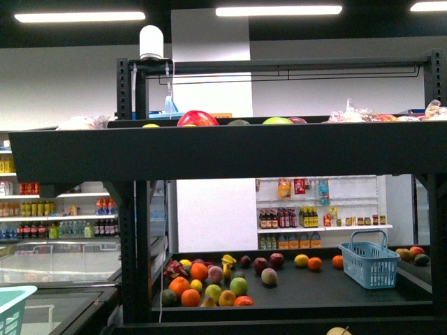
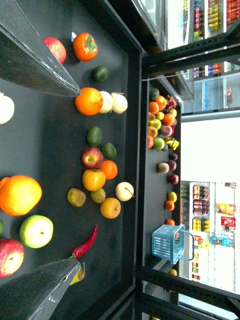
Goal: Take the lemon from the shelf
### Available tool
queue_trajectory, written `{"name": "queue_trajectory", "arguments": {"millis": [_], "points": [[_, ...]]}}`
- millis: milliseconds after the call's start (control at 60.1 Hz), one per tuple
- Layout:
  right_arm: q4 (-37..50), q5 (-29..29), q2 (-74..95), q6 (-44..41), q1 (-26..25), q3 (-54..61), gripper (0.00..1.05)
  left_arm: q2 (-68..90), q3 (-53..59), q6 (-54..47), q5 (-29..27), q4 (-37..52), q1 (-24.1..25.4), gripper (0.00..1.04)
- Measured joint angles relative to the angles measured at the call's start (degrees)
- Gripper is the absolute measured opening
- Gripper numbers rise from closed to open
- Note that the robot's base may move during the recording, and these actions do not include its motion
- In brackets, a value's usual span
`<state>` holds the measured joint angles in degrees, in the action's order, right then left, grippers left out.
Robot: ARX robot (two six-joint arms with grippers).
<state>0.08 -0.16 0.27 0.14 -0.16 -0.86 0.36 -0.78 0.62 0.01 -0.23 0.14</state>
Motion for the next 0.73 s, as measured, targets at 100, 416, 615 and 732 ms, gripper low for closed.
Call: {"name": "queue_trajectory", "arguments": {"millis": [100,416,615,732], "points": [[0.0,0.0,0.0,0.0,0.0,0.0,0.97,0.0,0.0,0.0,0.0,0.0,0.0,0.50],[0.0,0.0,0.0,0.0,0.0,0.0,0.97,0.0,0.0,-0.1,0.0,0.0,0.0,0.96],[0.0,0.0,0.0,0.0,0.0,0.0,0.97,0.0,0.0,-0.1,0.0,0.0,0.0,0.97],[0.0,0.0,0.0,0.0,0.0,0.0,0.97,0.0,0.0,-0.1,0.0,0.0,0.0,0.97]]}}
